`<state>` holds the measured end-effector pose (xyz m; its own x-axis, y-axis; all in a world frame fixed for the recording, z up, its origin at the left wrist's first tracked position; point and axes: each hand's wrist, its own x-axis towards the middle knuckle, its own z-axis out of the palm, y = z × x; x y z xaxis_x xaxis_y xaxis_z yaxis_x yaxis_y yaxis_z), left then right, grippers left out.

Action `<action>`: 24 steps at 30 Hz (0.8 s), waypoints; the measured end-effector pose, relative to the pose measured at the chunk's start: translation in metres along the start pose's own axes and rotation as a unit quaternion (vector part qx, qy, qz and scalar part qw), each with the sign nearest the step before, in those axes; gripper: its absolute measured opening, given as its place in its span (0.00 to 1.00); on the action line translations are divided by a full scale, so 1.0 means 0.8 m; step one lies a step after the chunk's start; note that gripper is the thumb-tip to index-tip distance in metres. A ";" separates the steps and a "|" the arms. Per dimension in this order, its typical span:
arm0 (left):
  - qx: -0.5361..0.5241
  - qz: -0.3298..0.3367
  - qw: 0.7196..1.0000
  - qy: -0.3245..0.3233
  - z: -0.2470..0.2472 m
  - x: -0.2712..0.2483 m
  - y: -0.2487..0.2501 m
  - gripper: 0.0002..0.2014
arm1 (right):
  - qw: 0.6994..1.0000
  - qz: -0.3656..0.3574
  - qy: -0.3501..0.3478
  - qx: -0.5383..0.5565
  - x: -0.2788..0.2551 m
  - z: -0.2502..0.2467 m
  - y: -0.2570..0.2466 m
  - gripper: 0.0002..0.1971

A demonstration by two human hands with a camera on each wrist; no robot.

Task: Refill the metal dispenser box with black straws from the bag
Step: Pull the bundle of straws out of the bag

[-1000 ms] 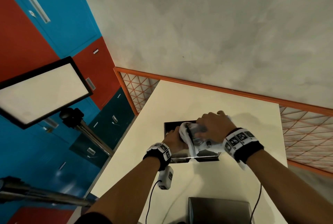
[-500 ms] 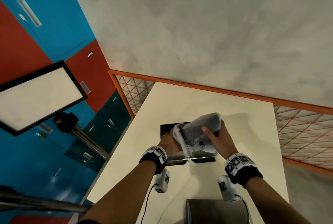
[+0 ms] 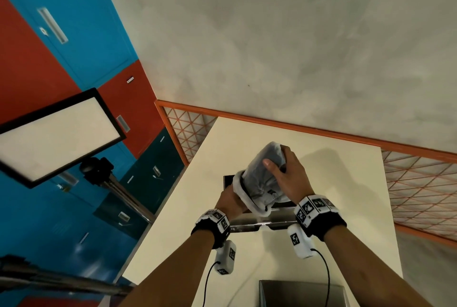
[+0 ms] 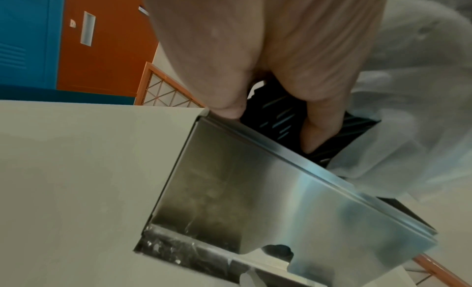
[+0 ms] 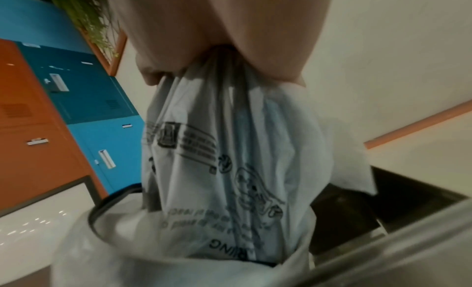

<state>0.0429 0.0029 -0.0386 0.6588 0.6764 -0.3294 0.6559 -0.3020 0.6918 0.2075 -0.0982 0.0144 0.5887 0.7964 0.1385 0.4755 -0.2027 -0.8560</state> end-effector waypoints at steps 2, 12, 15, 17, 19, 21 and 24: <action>-0.029 -0.001 0.999 0.018 0.003 -0.002 -0.006 0.30 | 1.000 0.017 0.005 -0.016 0.003 0.000 0.002 0.27; 0.024 0.036 0.999 0.024 0.002 -0.001 -0.002 0.24 | 1.000 -0.014 -0.007 -0.027 0.001 0.006 -0.015 0.19; 0.048 0.032 0.998 0.011 0.004 0.000 0.000 0.22 | 0.999 -0.032 0.000 -0.021 0.000 0.010 -0.019 0.19; 0.058 0.033 0.998 0.018 0.004 0.001 0.001 0.21 | 0.999 -0.046 0.002 -0.018 -0.001 0.011 -0.022 0.20; 0.067 0.029 0.997 0.005 0.005 0.002 0.002 0.20 | 0.999 -0.034 -0.006 -0.039 0.001 0.013 -0.019 0.21; 0.078 0.024 0.997 -0.010 0.011 0.008 -0.001 0.21 | 0.998 -0.001 -0.011 -0.055 0.005 0.014 -0.015 0.20; 0.060 -0.005 0.998 -0.007 0.023 0.024 -0.013 0.33 | 0.998 0.015 -0.004 -0.060 0.007 0.011 -0.013 0.19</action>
<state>0.0555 0.0066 -0.0634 0.6569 0.6704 -0.3449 0.7007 -0.3739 0.6076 0.2001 -0.0868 0.0197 0.5995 0.7928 0.1097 0.5329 -0.2931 -0.7938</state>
